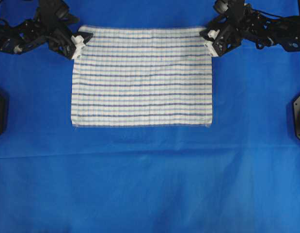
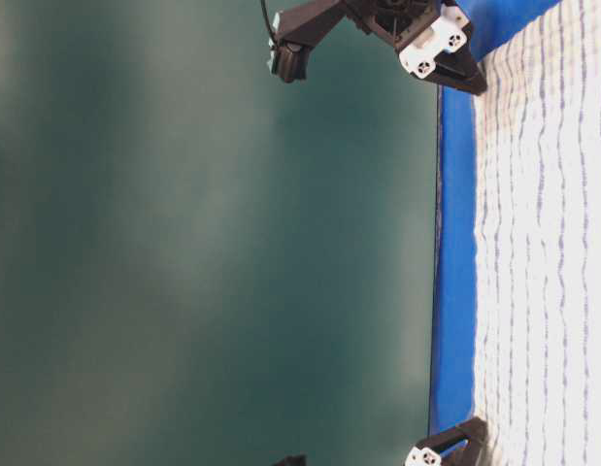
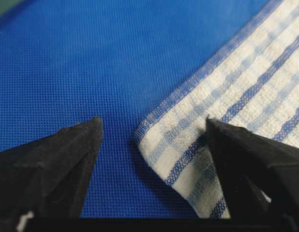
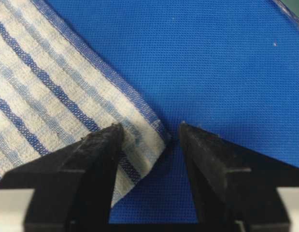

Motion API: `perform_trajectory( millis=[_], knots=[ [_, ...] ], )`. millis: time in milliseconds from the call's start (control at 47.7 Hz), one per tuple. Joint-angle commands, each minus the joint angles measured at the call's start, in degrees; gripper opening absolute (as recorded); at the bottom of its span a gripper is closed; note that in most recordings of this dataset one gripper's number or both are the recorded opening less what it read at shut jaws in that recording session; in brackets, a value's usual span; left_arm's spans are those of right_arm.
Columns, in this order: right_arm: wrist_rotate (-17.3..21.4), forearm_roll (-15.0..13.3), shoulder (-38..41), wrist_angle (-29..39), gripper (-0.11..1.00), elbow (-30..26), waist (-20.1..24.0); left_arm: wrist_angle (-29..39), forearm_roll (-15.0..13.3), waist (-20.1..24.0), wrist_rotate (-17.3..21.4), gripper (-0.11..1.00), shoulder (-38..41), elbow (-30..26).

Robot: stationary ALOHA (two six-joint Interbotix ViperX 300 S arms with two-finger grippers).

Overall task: Fold the blue towel.
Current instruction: 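Move both grippers to the towel's far corners and grasp them, then pull both far corners toward the near edge, folding the towel in half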

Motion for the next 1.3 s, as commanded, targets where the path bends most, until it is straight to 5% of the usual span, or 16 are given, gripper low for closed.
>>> perform_trajectory(
  millis=[0, 189, 293, 1279],
  knots=[
    [-0.2, -0.1, -0.4, -0.7, 0.51, -0.9, -0.1, 0.6, 0.0, 0.4, 0.2, 0.71, 0.2, -1.2],
    [-0.2, -0.2, -0.4, -0.4, 0.09, -0.9, 0.0, 1.2, 0.0, 0.4, 0.4, 0.22, 1.1, -1.8],
    [-0.2, -0.2, -0.4, -0.4, 0.06, -0.7, 0.4, 1.1, 0.0, 0.4, 0.4, 0.03, 1.0, -1.8],
    [-0.1, -0.1, -7.5, -0.3, 0.06, 0.3, 1.7, 2.1, 0.0, -3.8, 0.3, 0.02, -11.2, 2.8]
  ],
)
